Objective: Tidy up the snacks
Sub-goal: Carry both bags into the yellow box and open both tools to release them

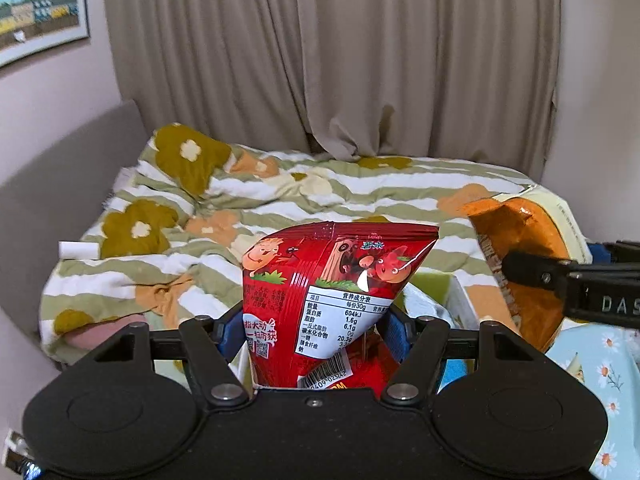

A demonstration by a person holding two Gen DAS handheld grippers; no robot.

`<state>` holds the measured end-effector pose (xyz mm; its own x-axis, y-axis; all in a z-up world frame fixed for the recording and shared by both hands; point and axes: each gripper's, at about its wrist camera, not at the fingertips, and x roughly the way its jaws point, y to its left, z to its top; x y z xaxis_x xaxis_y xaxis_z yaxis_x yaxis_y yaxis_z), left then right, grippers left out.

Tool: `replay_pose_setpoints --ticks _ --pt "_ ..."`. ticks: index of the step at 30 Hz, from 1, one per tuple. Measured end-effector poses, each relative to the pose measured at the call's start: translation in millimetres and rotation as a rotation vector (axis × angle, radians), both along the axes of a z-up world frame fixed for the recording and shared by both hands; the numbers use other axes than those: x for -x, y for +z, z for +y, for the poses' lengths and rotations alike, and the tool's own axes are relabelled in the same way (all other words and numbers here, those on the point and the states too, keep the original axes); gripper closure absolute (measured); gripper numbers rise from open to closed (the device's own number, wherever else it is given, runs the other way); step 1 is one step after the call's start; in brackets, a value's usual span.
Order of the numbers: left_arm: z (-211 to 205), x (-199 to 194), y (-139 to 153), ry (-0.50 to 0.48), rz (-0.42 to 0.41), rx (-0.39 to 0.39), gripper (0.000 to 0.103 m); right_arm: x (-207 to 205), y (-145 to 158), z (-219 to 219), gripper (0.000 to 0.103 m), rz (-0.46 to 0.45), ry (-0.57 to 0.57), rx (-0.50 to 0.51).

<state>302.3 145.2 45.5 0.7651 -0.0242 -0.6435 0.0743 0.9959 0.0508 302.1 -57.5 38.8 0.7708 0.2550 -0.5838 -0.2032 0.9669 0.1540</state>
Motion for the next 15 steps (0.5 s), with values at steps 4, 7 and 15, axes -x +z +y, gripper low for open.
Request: replay_pose_setpoints --ticks 4,7,15 --pt "16.4 -33.2 -16.4 -0.06 0.072 0.013 0.032 -21.8 -9.9 26.0 0.024 0.029 -0.049 0.0" --pt "22.0 -48.9 -32.1 -0.133 0.144 0.02 0.03 -34.6 -19.6 39.3 0.024 0.052 -0.086 0.003" --pt "30.7 -42.6 -39.1 -0.221 0.135 0.024 0.002 -48.8 -37.7 49.6 0.024 0.105 -0.156 0.021"
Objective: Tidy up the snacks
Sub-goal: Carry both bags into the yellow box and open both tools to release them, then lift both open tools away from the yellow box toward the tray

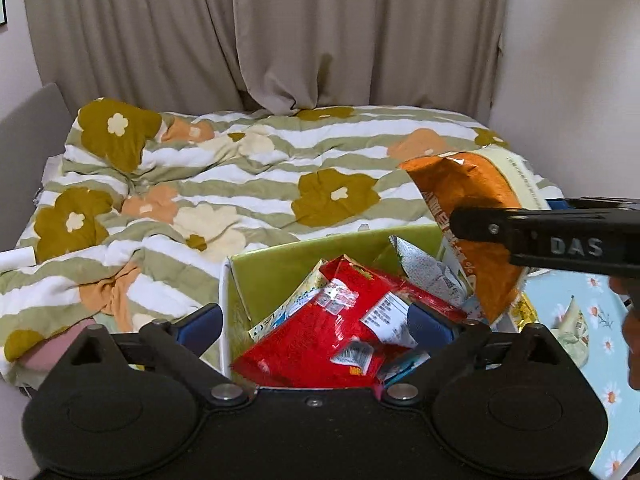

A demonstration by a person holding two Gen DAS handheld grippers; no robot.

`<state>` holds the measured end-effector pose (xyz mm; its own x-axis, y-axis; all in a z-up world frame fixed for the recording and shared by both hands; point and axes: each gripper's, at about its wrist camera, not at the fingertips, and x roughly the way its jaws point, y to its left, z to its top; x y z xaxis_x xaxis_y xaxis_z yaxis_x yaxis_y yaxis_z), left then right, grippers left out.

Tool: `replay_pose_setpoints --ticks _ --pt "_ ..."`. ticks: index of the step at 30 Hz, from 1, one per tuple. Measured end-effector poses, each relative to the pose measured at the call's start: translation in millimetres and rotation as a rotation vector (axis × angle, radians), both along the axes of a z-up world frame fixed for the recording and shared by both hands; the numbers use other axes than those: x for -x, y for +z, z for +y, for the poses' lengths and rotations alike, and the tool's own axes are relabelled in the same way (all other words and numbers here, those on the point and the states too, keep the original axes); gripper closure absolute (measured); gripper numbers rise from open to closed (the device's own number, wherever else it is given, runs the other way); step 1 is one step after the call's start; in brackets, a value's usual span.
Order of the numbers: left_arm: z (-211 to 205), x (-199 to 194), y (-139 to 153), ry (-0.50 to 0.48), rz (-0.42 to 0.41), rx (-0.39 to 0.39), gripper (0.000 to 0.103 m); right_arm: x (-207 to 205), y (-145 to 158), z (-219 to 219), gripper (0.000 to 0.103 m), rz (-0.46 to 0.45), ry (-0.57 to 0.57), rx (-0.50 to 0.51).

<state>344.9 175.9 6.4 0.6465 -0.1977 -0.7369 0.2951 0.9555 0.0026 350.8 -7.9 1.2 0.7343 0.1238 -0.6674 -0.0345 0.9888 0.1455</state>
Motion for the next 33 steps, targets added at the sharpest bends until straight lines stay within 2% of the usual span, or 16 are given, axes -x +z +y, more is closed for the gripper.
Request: replay_pose_setpoints --ticks 7,13,16,23,33 --pt "13.8 5.9 7.5 0.005 -0.02 0.048 0.002 -5.5 -5.6 1.0 0.024 0.024 -0.018 0.01" --pt "20.0 4.7 12.1 0.011 -0.039 0.045 0.002 -16.9 -9.0 7.2 0.021 0.044 0.025 0.06" --pt "21.7 5.3 10.9 0.015 -0.036 0.04 0.002 -19.4 -12.4 11.1 0.0 0.035 0.045 0.058" --pt "22.5 8.4 4.3 0.01 -0.02 0.029 0.002 -12.1 -15.9 6.4 0.0 0.031 0.018 -0.009" --pt "16.7 22.0 7.6 -0.002 -0.033 0.036 0.002 9.2 -0.7 3.5 0.0 -0.004 -0.004 -0.009"
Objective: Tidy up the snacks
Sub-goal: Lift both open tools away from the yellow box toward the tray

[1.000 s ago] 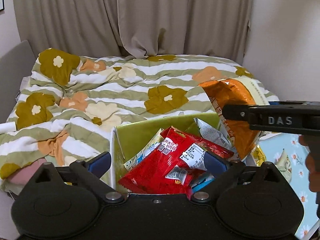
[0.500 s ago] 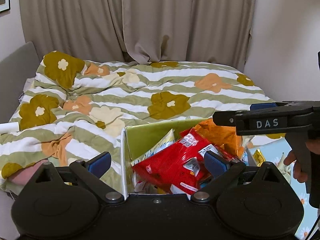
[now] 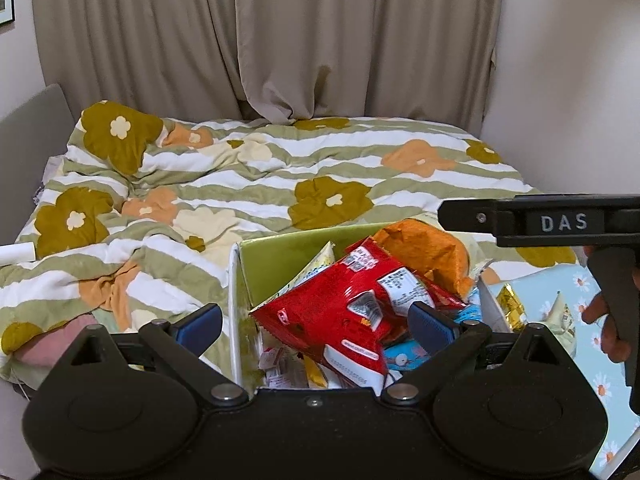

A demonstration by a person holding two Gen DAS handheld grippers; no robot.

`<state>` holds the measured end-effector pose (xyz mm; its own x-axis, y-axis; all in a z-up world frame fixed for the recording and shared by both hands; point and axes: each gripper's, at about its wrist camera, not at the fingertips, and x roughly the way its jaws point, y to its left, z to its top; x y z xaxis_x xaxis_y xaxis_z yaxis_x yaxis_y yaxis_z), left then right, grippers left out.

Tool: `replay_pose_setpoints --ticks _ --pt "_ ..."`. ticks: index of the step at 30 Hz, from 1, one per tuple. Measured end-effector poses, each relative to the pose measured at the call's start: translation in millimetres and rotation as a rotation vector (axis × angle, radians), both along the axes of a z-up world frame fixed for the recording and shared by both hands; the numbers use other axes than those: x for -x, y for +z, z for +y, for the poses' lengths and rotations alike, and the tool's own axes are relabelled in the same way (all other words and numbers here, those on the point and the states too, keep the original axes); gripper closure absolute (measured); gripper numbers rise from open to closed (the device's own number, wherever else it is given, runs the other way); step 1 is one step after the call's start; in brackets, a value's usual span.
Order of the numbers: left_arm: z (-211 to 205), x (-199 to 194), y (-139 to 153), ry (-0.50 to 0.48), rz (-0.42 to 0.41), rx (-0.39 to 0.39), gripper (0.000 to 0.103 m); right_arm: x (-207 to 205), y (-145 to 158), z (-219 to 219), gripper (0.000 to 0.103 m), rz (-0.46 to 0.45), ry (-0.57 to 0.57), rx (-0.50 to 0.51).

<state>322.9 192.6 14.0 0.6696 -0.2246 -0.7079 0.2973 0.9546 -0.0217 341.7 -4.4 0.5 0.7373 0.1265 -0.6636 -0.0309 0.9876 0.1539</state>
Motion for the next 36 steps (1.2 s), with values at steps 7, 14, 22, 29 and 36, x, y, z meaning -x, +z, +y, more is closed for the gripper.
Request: replay_pose_setpoints --ticks 7,14,22,29,36 --pt "-20.3 19.6 11.5 0.037 -0.034 -0.001 0.002 27.8 16.7 -19.6 0.0 -0.041 0.012 0.003" --pt "-63.0 45.8 18.8 0.063 -0.055 0.005 0.002 61.6 32.5 -65.2 0.0 -0.066 0.024 0.009" --pt "-134.2 71.6 17.2 0.074 -0.055 0.018 0.002 96.0 33.3 -137.7 0.0 -0.041 0.004 0.001" --pt "-195.6 82.3 -1.6 0.078 -0.036 0.025 0.002 118.4 13.9 -202.8 0.0 0.02 -0.007 -0.001" --pt "-247.0 77.3 -32.8 0.033 -0.017 -0.062 0.002 133.3 -17.4 -248.9 0.0 0.093 0.013 0.022"
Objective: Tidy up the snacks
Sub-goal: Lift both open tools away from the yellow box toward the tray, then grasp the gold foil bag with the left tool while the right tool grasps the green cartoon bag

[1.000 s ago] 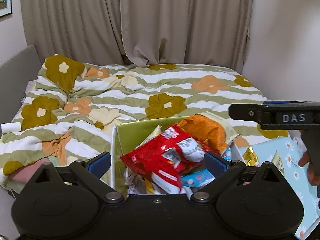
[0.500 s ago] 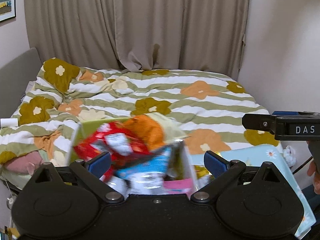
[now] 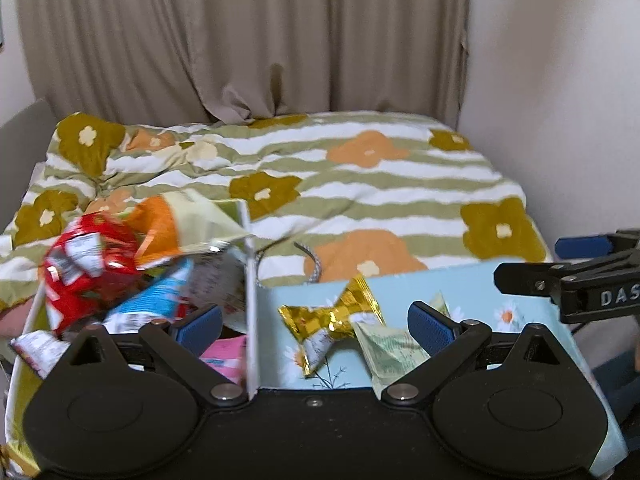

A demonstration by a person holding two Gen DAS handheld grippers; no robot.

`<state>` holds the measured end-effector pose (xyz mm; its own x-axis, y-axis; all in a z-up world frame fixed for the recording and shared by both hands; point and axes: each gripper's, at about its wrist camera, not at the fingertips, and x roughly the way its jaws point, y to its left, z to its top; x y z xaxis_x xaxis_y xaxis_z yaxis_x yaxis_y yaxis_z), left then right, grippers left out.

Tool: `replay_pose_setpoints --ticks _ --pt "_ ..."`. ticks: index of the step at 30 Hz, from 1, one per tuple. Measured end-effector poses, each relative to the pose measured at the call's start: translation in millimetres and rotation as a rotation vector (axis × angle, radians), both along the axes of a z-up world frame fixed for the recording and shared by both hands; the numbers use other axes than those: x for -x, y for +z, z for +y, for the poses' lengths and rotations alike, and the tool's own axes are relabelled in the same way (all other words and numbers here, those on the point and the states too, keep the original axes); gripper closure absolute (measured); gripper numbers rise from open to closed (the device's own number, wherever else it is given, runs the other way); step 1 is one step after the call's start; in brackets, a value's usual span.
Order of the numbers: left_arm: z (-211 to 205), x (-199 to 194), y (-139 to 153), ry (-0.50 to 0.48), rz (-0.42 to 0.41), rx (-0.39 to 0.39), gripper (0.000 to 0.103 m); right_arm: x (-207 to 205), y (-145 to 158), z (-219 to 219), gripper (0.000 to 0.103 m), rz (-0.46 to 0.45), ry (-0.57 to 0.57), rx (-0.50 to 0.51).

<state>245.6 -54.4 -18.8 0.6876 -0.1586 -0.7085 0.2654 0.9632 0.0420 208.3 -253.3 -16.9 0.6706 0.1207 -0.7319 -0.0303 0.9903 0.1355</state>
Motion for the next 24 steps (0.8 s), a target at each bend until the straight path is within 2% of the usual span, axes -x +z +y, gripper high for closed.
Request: replay_pose_setpoints --ticks 5,13,17,20,24 --pt "-25.2 -12.9 -25.6 -0.093 -0.001 -0.151 0.002 -1.2 -22.6 -21.1 0.0 0.06 0.002 -0.02" --pt "-58.5 -40.2 -70.7 -0.367 -0.018 -0.504 0.003 -9.3 -61.5 -30.5 0.0 0.128 0.027 -0.062" --pt "-64.5 -62.8 -94.6 -0.505 0.054 -0.582 0.01 -12.7 -81.5 -22.8 0.0 0.151 0.088 -0.043" --pt "-68.7 -76.4 -109.4 -0.595 0.086 -0.639 0.011 -17.3 -97.2 -18.0 0.0 0.168 0.13 -0.04" --pt "-73.9 -91.7 -123.5 -0.677 0.142 -0.663 0.011 -23.0 -116.0 -16.1 0.0 0.199 0.16 -0.071"
